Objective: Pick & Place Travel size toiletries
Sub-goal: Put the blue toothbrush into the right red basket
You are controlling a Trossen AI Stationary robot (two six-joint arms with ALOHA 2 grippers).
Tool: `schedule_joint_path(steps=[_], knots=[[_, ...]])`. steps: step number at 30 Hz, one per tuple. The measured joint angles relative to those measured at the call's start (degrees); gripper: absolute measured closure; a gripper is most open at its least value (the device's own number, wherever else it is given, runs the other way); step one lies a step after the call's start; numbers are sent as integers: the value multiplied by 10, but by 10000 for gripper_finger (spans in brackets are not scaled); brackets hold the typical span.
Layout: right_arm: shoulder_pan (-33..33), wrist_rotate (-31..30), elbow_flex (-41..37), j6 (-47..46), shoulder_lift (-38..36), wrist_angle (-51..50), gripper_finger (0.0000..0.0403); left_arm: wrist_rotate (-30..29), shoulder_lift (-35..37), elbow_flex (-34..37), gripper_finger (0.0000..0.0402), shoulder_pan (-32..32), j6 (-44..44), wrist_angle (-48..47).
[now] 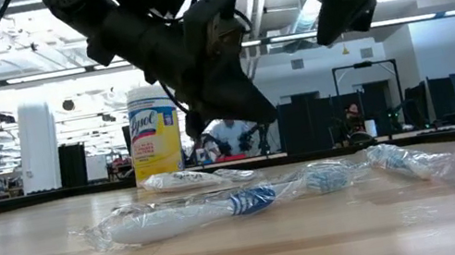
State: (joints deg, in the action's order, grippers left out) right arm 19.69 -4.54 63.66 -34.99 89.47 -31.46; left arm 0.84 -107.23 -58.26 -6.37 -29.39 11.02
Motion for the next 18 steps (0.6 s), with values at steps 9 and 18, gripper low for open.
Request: schedule_joint_path(steps=[9,18], knots=[[-3,0,0,-30,0,4,401,5,-35,-6,402,1,-2,4],[15,-29,-1,-80,0,22,402,42,-106,-94,402,-7,11,7]])
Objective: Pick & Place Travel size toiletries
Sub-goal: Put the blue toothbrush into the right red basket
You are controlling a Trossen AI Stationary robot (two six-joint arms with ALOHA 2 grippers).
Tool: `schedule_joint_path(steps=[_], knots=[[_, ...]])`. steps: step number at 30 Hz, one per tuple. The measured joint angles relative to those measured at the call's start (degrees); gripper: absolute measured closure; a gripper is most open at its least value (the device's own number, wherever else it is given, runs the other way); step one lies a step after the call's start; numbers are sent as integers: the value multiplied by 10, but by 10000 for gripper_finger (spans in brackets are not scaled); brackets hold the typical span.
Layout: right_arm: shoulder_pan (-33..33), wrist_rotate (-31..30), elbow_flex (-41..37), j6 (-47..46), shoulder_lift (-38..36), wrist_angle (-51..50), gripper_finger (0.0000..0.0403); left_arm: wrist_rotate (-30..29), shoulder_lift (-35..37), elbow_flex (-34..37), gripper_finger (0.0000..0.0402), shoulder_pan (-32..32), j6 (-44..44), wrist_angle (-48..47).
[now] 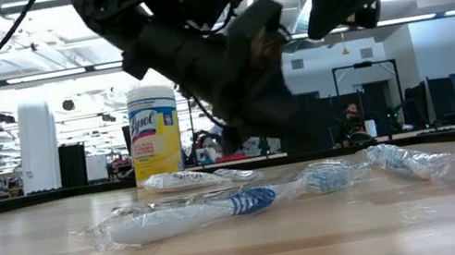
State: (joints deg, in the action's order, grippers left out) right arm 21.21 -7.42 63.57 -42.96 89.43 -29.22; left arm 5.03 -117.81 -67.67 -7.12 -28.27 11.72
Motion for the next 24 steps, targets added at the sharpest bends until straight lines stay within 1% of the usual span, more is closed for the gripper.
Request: schedule_joint_path(steps=[4,8,13,15,17,20,24], knots=[[6,0,-29,-2,-4,62,402,18,-20,-13,402,0,0,-4],[4,-2,-81,-27,-33,136,402,24,-24,-13,402,1,5,-54],[2,-45,-164,-69,-82,207,403,23,-24,-13,402,6,11,-70],[-3,-46,-189,-73,-98,224,403,24,-24,-13,402,9,7,-72],[-7,-45,-207,-71,-115,212,403,19,-24,-13,402,15,6,-73],[-15,-45,-213,-54,-128,189,403,17,-24,-14,402,31,4,-73],[-25,-43,-215,5,-130,154,403,15,-24,-15,401,60,-7,-66]])
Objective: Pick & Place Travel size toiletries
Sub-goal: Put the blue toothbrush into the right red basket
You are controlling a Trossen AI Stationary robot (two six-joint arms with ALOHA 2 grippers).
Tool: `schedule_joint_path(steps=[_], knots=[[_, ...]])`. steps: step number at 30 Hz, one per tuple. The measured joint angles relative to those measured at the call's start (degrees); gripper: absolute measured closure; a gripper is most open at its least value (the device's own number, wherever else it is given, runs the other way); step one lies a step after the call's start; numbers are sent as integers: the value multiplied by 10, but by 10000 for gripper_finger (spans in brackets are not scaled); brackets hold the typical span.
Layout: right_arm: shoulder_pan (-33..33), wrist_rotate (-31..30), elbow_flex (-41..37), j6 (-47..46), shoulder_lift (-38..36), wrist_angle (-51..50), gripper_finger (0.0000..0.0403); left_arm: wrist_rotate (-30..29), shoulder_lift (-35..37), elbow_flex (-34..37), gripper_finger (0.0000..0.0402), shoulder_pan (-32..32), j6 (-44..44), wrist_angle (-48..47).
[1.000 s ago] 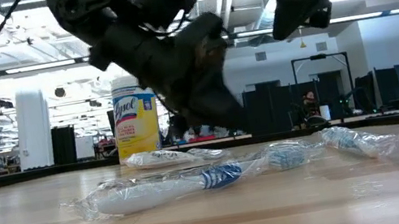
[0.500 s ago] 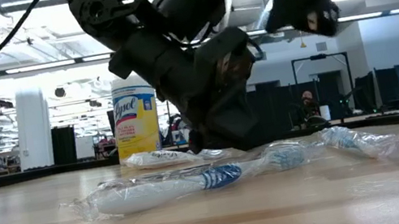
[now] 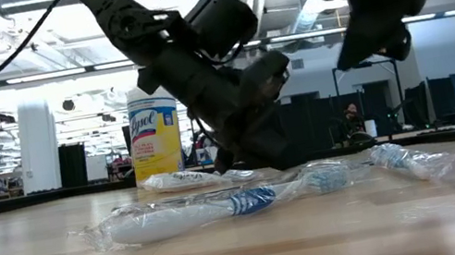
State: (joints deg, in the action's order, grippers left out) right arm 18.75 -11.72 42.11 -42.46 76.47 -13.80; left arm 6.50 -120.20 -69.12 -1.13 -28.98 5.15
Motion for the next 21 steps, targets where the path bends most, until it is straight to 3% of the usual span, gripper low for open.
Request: schedule_joint_path(steps=[6,10,13,16,21], knots=[[-62,14,0,78,-4,-102,403,13,2,-8,402,38,-15,11],[-107,55,-10,196,-17,-100,403,4,19,-22,402,36,-4,13],[-159,130,-57,216,-47,-9,403,-6,21,-35,402,33,-18,16],[-227,231,-137,162,-91,124,403,-13,19,-40,402,30,-30,13],[-278,253,-224,105,-182,245,403,-26,19,-40,401,29,-31,2]])
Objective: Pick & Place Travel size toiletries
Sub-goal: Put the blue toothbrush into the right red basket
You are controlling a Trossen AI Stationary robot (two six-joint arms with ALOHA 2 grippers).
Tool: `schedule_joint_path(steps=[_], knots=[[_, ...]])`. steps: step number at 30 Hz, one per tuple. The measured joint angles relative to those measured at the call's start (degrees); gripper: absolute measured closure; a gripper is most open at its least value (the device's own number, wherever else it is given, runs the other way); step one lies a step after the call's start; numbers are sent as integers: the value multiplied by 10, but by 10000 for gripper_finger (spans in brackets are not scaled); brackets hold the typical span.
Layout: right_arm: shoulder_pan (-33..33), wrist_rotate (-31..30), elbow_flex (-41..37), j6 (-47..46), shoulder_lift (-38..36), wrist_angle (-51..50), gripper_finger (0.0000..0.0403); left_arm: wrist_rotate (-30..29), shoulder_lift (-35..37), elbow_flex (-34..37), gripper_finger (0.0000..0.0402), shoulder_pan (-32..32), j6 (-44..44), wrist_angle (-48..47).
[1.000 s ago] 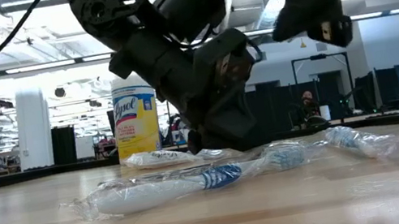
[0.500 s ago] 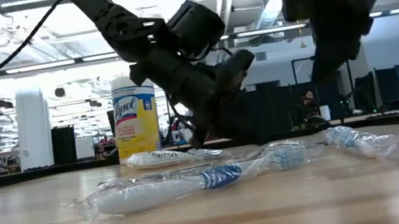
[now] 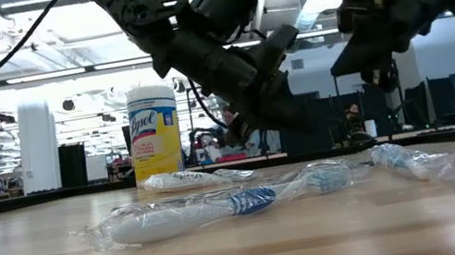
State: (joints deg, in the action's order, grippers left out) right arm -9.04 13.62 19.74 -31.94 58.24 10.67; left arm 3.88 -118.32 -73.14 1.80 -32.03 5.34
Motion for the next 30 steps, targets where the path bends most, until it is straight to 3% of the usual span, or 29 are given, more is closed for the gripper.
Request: schedule_joint_path(steps=[7,15,23,30], knots=[[15,0,-12,62,-33,-100,403,5,-7,0,402,0,-3,-6],[48,3,-12,25,9,-83,393,17,-11,0,402,-1,0,0],[84,-22,-11,21,74,-72,307,40,-24,0,401,-7,-4,-3],[98,-21,-11,8,85,-67,236,56,-24,0,402,-12,-4,-5]])
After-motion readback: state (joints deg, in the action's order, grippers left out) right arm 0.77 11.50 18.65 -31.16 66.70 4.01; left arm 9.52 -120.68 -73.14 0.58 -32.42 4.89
